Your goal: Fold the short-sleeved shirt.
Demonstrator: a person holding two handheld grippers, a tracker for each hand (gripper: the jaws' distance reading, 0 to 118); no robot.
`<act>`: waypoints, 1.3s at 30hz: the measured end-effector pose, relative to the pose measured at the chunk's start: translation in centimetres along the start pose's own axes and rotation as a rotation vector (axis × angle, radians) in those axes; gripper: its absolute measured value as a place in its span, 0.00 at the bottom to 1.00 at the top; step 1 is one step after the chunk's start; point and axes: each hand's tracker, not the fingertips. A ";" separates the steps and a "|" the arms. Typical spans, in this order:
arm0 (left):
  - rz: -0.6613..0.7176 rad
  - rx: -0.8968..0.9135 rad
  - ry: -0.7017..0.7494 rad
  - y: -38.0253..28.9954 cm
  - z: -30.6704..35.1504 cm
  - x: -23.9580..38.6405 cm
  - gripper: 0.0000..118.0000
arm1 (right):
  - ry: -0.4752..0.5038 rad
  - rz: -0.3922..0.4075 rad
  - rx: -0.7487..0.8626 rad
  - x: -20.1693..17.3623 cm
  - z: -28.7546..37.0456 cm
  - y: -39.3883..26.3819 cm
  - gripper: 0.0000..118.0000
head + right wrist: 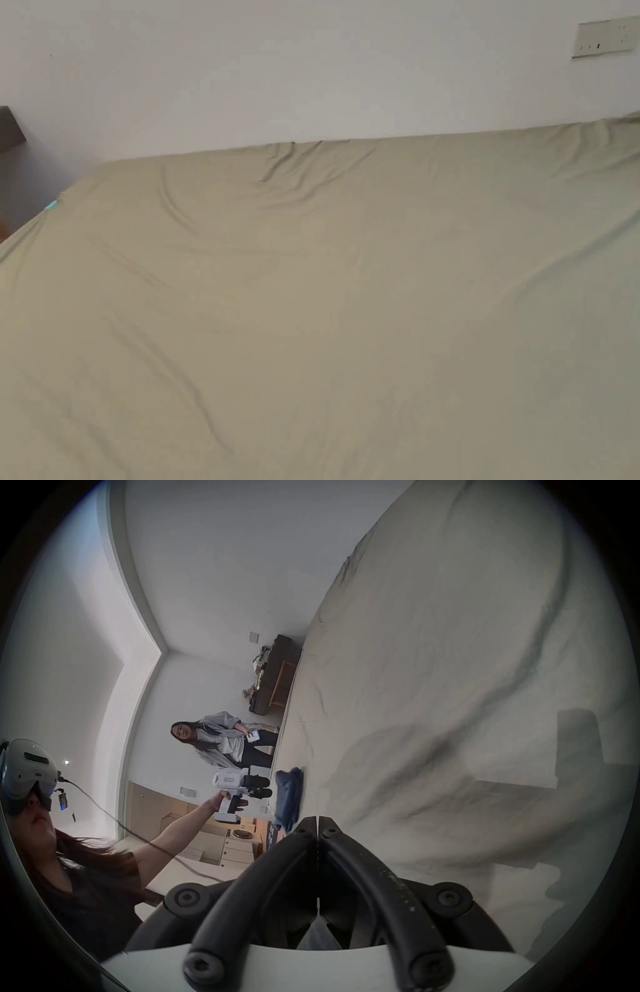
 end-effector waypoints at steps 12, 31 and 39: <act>-0.440 1.105 -0.044 -17.8 14.3 34.8 0.36 | -0.689 0.623 0.755 -21.4 13.6 7.5 0.00; -0.538 1.417 -0.210 -30.7 23.5 52.7 0.00 | -0.768 0.917 1.113 -38.6 24.8 3.0 0.00; -0.576 1.435 -0.140 -31.2 24.0 53.2 0.37 | -0.804 0.930 1.085 -38.4 24.2 3.7 0.32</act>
